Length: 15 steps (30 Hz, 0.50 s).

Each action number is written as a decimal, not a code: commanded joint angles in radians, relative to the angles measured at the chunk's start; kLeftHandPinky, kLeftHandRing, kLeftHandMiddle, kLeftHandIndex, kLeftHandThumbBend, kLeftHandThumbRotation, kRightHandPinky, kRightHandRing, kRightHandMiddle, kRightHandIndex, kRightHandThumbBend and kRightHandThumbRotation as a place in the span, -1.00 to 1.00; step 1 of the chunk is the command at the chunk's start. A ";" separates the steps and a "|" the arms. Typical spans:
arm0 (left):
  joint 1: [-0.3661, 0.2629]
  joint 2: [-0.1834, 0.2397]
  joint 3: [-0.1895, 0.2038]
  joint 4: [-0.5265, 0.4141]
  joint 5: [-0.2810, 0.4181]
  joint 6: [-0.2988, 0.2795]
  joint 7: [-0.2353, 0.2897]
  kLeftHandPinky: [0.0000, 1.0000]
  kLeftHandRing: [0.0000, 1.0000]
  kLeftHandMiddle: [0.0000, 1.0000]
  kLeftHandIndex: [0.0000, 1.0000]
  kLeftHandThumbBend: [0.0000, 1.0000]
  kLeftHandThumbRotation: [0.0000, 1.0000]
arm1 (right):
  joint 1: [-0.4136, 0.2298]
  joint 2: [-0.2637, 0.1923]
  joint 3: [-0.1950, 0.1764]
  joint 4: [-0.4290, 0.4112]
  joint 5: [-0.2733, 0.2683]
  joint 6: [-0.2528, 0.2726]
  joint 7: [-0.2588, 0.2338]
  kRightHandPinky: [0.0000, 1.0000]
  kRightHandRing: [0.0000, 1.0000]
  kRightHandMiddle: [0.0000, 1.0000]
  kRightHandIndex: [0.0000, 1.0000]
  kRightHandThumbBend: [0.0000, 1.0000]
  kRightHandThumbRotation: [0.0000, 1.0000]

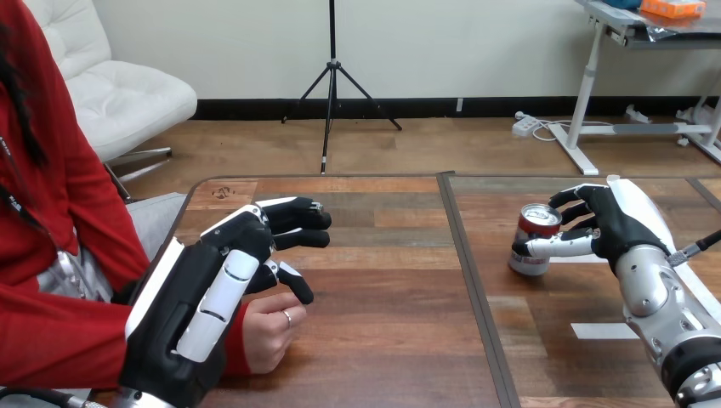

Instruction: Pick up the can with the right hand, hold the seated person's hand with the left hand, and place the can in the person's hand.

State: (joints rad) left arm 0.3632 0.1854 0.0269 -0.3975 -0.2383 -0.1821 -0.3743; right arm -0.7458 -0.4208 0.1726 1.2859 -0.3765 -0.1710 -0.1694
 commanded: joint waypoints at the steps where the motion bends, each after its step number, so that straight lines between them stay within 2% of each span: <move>1: -0.042 0.010 0.014 -0.028 -0.004 -0.015 0.005 -0.17 0.44 0.45 0.37 0.28 0.77 | 0.004 0.042 0.002 0.007 0.005 -0.012 0.000 0.09 0.23 0.32 0.35 0.99 -0.52; 10: -0.040 0.010 0.016 -0.026 -0.003 -0.017 0.004 -0.16 0.43 0.45 0.37 0.26 0.77 | -0.001 0.045 -0.006 0.008 0.010 -0.012 -0.021 -0.06 0.10 0.16 0.24 1.00 -0.50; 15: -0.039 0.010 0.017 -0.025 -0.006 -0.014 0.003 -0.14 0.44 0.45 0.37 0.29 0.76 | -0.002 0.045 -0.006 0.006 0.003 -0.025 -0.048 -0.22 -0.05 -0.01 0.17 1.00 -0.49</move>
State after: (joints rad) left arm 0.3633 0.1854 0.0292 -0.3975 -0.2374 -0.1821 -0.3737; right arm -0.7457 -0.4016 0.1604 1.2860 -0.3693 -0.1824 -0.2033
